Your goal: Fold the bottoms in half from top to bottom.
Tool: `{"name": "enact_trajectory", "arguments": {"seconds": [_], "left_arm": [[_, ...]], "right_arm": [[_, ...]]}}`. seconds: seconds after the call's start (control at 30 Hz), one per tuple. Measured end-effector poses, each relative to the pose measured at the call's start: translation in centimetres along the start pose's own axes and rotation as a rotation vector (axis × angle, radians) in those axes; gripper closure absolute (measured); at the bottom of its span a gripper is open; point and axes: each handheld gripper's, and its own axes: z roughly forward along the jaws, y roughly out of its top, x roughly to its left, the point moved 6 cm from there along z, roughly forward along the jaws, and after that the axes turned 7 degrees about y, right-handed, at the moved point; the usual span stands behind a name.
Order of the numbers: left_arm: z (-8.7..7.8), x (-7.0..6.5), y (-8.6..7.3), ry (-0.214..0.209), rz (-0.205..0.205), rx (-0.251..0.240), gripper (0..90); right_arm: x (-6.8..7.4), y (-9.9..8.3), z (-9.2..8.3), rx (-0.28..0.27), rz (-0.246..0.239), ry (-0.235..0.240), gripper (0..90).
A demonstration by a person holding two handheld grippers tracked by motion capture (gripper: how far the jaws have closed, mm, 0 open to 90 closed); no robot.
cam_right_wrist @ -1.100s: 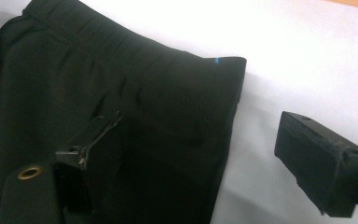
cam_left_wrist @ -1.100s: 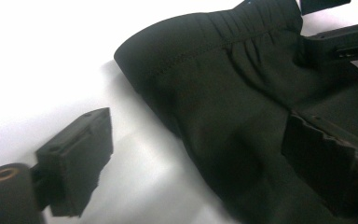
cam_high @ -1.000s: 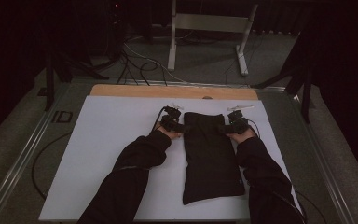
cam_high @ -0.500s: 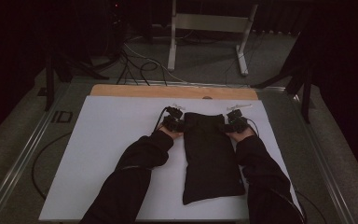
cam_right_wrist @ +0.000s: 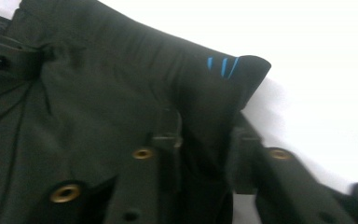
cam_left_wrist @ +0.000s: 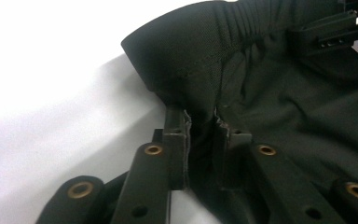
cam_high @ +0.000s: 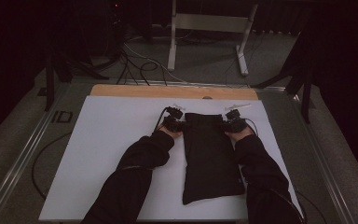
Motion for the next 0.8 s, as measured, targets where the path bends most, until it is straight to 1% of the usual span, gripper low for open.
{"name": "enact_trajectory", "arguments": {"seconds": [0.03, 0.07, 0.1, 0.13, 0.2, 0.3, 0.37, 0.47, 0.57, 0.6, 0.63, 0.7, 0.77, 0.8], "left_arm": [[0.0, -0.1, 0.0, 0.001, 0.004, -0.003, 79.7], [0.0, -0.1, -0.1, 0.005, 0.011, -0.005, 80.6], [-0.1, -0.1, -0.1, 0.004, 0.009, -0.008, 80.8], [-0.1, -0.1, -0.1, 0.001, 0.01, -0.011, 81.5], [-0.2, -0.1, -0.1, 0.002, 0.019, -0.012, 81.8], [-0.2, -0.1, 0.0, 0.001, 0.021, -0.017, 82.2], [-0.4, -0.1, 0.1, -0.002, 0.024, -0.022, 82.4], [-0.5, -0.1, 0.2, 0.0, 0.033, -0.022, 82.5], [-0.7, 0.0, 0.4, 0.0, 0.034, -0.026, 82.4], [-0.7, 0.1, 0.6, 0.003, 0.042, -0.024, 82.4], [-0.8, 0.1, 0.7, 0.004, 0.041, -0.027, 82.4], [-1.0, 0.2, 1.0, 0.008, 0.057, -0.029, 82.4], [-1.3, 0.2, 1.5, 0.005, 0.064, -0.035, 82.5], [-1.5, 0.3, 1.8, 0.008, 0.078, -0.038, 82.5]], "right_arm": [[0.1, 0.0, 0.0, 0.005, 0.005, 0.009, 77.6], [0.2, 0.1, 0.0, 0.008, 0.004, 0.003, 79.4], [0.2, 0.1, 0.0, 0.007, 0.002, -0.001, 80.5], [0.1, 0.2, 0.0, 0.008, -0.004, -0.014, 81.8], [0.1, 0.2, -0.1, 0.005, 0.004, -0.025, 83.0], [0.1, 0.3, -0.1, 0.003, 0.006, -0.028, 83.5], [0.2, 0.4, -0.1, 0.003, -0.001, -0.036, 83.9], [0.2, 0.5, -0.3, 0.0, -0.009, -0.035, 84.2], [0.3, 0.8, -0.6, -0.015, -0.005, -0.03, 84.4], [0.2, 0.9, -0.7, -0.014, -0.007, -0.03, 84.4], [0.4, 1.0, -0.8, -0.021, 0.001, -0.025, 84.5], [0.4, 1.2, -0.9, -0.025, -0.008, -0.031, 84.5], [0.4, 1.4, -1.1, -0.035, -0.001, -0.03, 84.6], [0.4, 1.5, -1.2, -0.038, -0.003, -0.033, 84.6]]}}
